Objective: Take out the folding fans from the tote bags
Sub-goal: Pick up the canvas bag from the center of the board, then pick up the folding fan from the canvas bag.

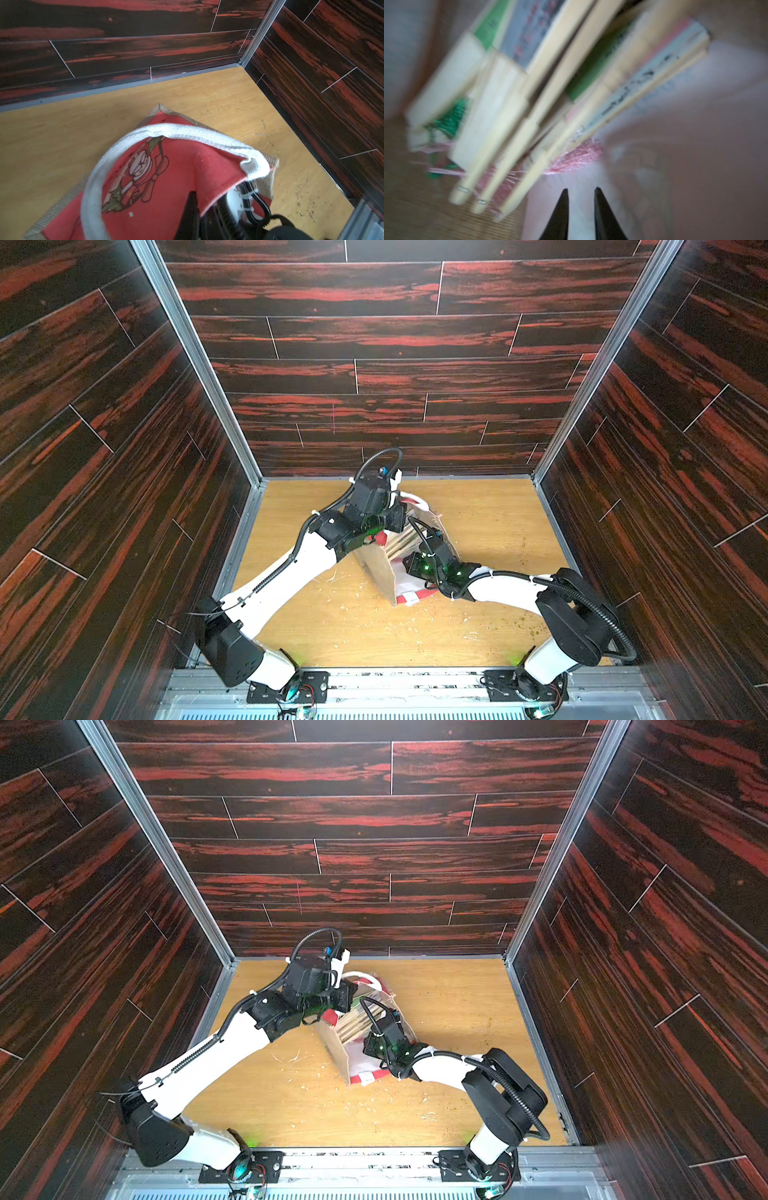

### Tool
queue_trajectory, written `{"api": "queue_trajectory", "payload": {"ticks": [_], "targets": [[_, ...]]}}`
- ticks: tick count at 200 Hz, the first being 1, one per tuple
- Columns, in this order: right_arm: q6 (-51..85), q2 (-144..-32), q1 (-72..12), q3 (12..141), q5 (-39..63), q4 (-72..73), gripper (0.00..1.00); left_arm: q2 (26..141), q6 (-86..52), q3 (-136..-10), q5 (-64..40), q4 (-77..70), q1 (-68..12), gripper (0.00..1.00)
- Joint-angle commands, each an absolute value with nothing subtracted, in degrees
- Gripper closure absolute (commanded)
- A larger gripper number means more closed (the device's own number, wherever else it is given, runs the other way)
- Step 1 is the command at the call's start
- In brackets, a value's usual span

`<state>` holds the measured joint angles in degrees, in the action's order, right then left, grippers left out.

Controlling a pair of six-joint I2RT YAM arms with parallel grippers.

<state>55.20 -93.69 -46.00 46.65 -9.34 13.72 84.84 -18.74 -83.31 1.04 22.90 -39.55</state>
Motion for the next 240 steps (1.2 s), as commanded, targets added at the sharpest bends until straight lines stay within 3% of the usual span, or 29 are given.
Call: {"api": "queue_trajectory", "payload": {"ticks": [1,154,240], "targets": [[58.8,-95.5,-46.0,47.2,-8.1,18.9,0.79,82.1,-19.9,-82.8,1.0,20.7,-39.7,1.0],[66.5,-99.8,-45.5,51.4,-3.2,18.1,0.62,82.6,-20.7,-80.9,-0.6,19.9,-40.1,1.0],[72.4,-97.4,-45.4,46.1,-1.6,20.1,0.62,83.3,-20.6,-80.5,-0.4,19.4,-40.1,1.0]]}}
